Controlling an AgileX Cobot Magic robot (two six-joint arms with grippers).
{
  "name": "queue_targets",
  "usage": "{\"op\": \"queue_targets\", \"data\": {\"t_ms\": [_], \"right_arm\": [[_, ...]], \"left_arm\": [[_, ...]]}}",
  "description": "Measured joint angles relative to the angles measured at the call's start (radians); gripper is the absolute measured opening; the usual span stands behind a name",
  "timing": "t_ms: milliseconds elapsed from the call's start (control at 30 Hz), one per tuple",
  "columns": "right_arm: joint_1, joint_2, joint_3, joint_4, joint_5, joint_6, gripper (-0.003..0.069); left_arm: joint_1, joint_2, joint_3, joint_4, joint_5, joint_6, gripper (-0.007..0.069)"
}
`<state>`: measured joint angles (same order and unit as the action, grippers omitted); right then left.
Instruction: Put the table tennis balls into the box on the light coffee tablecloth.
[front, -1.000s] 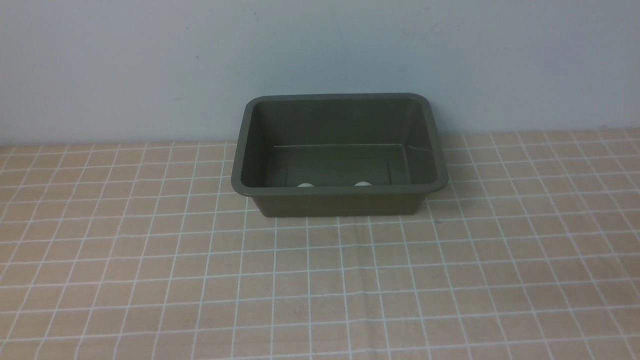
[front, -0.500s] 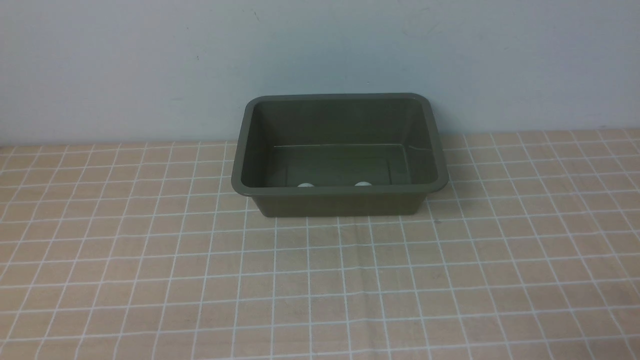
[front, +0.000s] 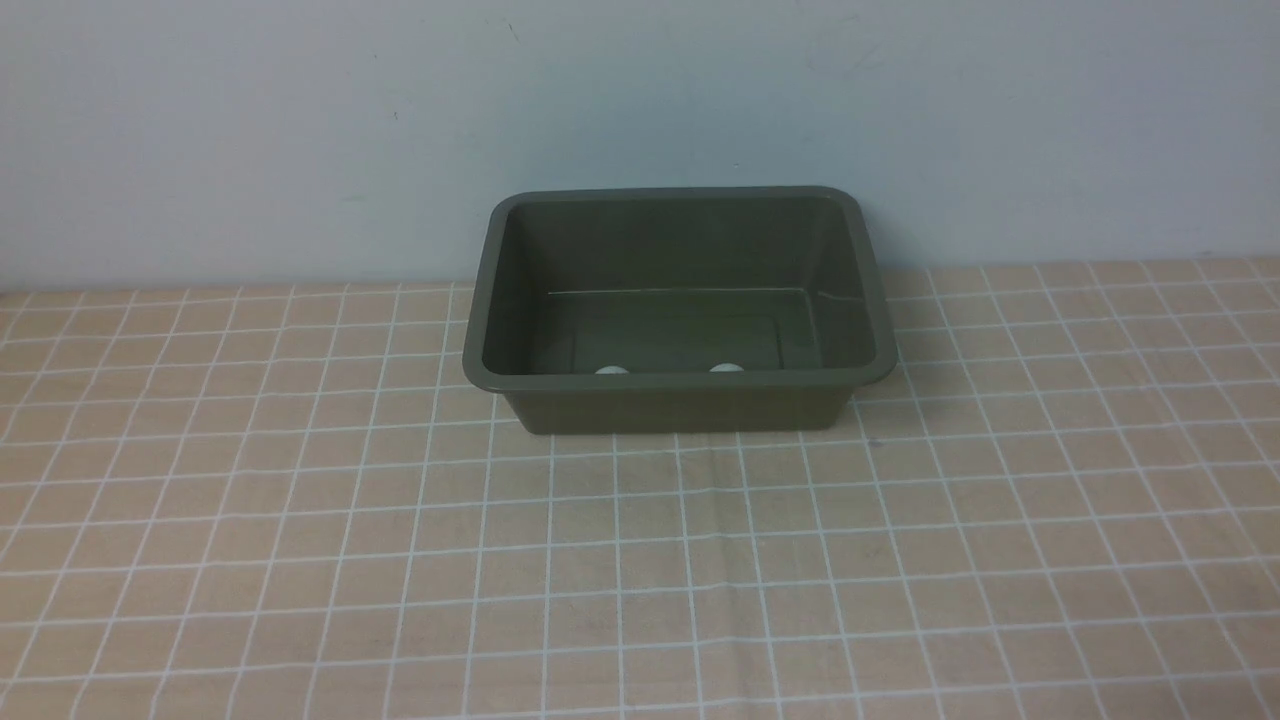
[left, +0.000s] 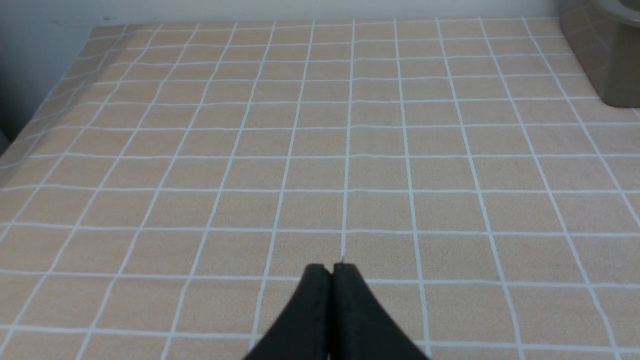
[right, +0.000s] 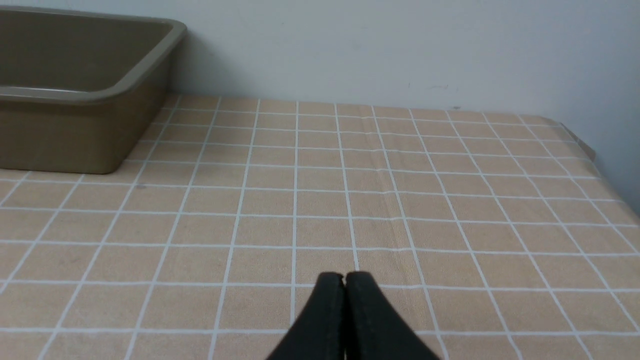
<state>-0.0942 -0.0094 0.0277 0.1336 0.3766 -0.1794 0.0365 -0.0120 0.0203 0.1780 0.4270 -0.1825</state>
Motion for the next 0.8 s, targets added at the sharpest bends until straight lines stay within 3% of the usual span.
{"op": "queue_targets", "data": {"t_ms": [800], "right_arm": [[0.0, 0.0, -0.002, 0.001, 0.013, 0.0, -0.0018]], "left_arm": [[0.0, 0.0, 0.0, 0.0, 0.0, 0.0, -0.0069]]}}
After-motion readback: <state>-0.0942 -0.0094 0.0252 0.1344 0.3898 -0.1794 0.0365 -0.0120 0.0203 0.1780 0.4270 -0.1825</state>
